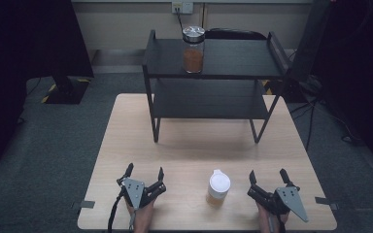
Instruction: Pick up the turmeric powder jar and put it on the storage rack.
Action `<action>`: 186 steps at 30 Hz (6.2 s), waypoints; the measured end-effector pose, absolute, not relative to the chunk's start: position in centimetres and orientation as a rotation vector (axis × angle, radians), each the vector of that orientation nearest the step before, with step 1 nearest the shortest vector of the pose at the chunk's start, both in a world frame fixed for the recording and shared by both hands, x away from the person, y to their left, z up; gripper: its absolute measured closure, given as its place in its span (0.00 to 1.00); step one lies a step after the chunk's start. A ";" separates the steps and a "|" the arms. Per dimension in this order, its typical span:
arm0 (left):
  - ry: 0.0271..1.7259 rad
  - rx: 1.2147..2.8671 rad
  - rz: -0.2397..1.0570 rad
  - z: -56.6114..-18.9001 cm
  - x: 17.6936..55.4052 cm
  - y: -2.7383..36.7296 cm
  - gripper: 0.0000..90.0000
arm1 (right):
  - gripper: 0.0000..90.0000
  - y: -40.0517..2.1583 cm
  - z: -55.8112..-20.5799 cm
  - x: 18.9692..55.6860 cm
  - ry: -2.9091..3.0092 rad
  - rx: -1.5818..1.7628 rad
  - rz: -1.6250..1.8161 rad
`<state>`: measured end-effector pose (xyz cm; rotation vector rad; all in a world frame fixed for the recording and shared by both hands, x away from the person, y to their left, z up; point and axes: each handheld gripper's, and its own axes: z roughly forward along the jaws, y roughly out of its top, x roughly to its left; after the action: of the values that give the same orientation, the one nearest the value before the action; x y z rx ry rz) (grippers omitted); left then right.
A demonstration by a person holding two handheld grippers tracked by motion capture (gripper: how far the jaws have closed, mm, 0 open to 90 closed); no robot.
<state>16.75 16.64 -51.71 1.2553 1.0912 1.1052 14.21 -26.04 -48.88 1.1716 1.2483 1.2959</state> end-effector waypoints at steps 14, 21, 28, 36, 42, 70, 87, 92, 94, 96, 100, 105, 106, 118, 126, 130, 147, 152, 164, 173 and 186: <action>1.086 1.257 1.100 -51.7 16.8 16.8 0.00 | 0.00 -24.5 -45.1 13.6 1.278 1.053 1.440; 1.087 1.256 1.100 -51.7 16.8 16.7 0.00 | 0.00 -22.9 -44.9 13.3 1.330 1.009 1.509; 1.090 1.256 1.104 -51.7 16.7 16.7 0.00 | 0.00 -21.6 -45.7 13.5 1.408 1.001 1.554; 1.091 1.255 1.104 -51.7 16.7 16.6 0.00 | 0.00 -20.4 -47.0 12.8 1.428 0.995 1.549; 1.091 1.255 1.104 -51.7 16.7 16.6 0.00 | 0.04 -19.3 -48.2 12.0 1.450 0.972 1.505; 1.091 1.256 1.105 -51.7 16.7 16.6 0.00 | 0.33 -19.0 -49.0 12.0 1.516 1.043 1.459; 1.091 1.256 1.105 -51.7 16.7 16.6 0.00 | 0.34 -19.7 -48.1 12.4 1.571 1.032 1.452; 1.091 1.256 1.105 -51.7 16.7 16.6 0.00 | 0.34 -20.0 -47.7 12.6 1.592 1.022 1.450; 1.091 1.255 1.104 -51.7 16.7 16.6 0.00 | 0.34 -20.2 -47.6 12.6 1.594 1.019 1.457; 1.091 1.256 1.104 -51.7 16.7 16.6 0.00 | 0.34 -20.4 -47.4 12.7 1.596 1.015 1.463; 1.091 1.256 1.104 -51.7 16.7 16.6 0.00 | 0.34 -20.9 -47.0 12.9 1.607 1.003 1.485; 1.091 1.256 1.105 -51.7 16.7 16.6 0.00 | 0.34 -21.7 -46.4 13.4 1.617 0.981 1.524; 1.091 1.255 1.105 -51.7 16.7 16.6 0.00 | 0.34 -21.9 -46.3 13.5 1.619 0.977 1.533; 1.092 1.256 1.106 -51.7 16.7 16.6 0.00 | 0.34 -23.9 -43.4 15.0 1.664 0.897 1.589; 1.093 1.255 1.107 -51.7 16.7 16.6 0.00 | 0.34 -25.3 -40.7 16.7 1.694 0.823 1.625; 1.093 1.255 1.107 -51.7 16.7 16.6 0.00 | 0.34 -25.7 -39.2 17.7 1.717 0.783 1.636; 1.092 1.256 1.106 -51.7 16.7 16.6 0.00 | 0.34 -28.1 -30.5 23.3 1.723 0.760 1.685; 1.092 1.256 1.106 -51.7 16.7 16.6 0.00 | 0.34 -28.1 -27.2 24.5 1.699 0.758 1.672; 1.091 1.257 1.105 -51.7 16.7 16.6 0.00 | 0.34 -25.5 -21.6 27.5 1.574 0.817 1.649; 1.091 1.257 1.103 -51.7 16.8 16.6 0.00 | 0.34 -22.6 -18.2 30.7 1.488 0.903 1.578; 1.087 1.262 1.102 -51.7 16.8 16.7 0.00 | 0.34 -19.3 -17.1 35.8 1.440 1.030 1.460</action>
<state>16.78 16.74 -51.66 1.2620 1.0872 1.1020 35.75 -19.33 -17.15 1.0300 1.4397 1.4596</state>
